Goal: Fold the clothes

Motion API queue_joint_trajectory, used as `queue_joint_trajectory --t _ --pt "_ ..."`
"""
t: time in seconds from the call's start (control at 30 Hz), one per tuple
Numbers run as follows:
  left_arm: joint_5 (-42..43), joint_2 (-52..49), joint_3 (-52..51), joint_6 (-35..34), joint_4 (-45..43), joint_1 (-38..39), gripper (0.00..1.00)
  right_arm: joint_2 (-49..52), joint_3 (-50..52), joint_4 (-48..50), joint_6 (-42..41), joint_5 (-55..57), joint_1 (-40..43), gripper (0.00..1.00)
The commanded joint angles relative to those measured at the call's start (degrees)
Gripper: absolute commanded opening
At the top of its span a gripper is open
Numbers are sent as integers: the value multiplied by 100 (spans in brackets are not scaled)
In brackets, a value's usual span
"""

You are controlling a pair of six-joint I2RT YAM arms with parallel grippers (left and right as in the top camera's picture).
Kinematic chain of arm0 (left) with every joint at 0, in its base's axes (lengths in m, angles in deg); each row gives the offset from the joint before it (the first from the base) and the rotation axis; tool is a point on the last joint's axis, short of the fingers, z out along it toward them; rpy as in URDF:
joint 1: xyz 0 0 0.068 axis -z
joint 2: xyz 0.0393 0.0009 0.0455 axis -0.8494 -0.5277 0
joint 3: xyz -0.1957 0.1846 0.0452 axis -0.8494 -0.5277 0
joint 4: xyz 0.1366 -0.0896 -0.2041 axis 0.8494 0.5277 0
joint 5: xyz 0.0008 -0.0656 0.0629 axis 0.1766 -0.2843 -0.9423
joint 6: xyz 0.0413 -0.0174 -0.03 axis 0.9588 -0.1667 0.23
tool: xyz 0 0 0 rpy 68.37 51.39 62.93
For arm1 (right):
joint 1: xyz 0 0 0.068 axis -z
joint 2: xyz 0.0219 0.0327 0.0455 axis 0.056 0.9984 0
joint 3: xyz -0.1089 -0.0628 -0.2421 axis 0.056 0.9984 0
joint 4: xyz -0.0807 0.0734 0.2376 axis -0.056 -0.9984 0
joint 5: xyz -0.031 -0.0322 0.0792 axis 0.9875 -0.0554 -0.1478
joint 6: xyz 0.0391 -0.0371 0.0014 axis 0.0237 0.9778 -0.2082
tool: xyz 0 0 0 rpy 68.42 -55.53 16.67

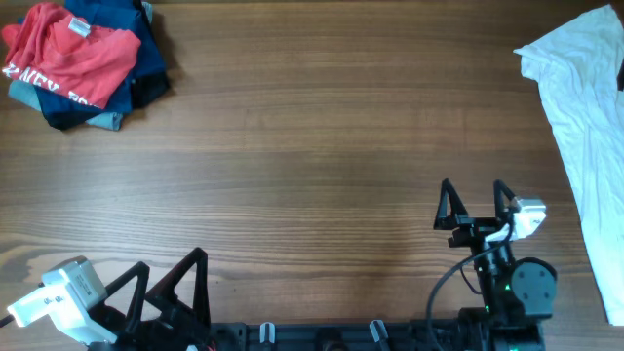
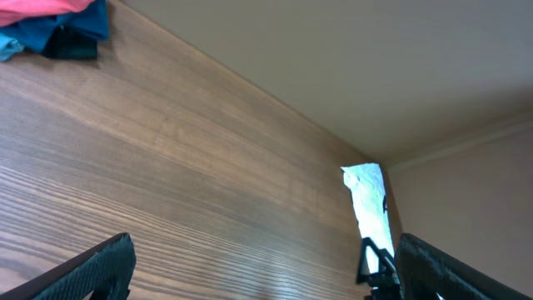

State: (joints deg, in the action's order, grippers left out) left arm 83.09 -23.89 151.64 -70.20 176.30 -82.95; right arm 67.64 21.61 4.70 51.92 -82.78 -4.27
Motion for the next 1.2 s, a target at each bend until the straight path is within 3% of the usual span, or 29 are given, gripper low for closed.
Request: queue_joint_trajectory --t 0.0,0.23,0.47,0.6,1.17 --pt "-15 15 7 116 -13 26 100 -94 369 227 505 50 -98 100" --pt "-15 15 7 116 -13 26 100 -94 527 527 866 66 -103 99" --pt "-15 15 7 116 -13 26 100 -94 743 1504 1034 -46 -103 99" --pt "-15 15 7 116 -13 26 100 -94 743 1023 953 -297 -103 99" --pt "-13 15 4 116 -15 26 100 -70 741 1023 957 -278 -101 100"
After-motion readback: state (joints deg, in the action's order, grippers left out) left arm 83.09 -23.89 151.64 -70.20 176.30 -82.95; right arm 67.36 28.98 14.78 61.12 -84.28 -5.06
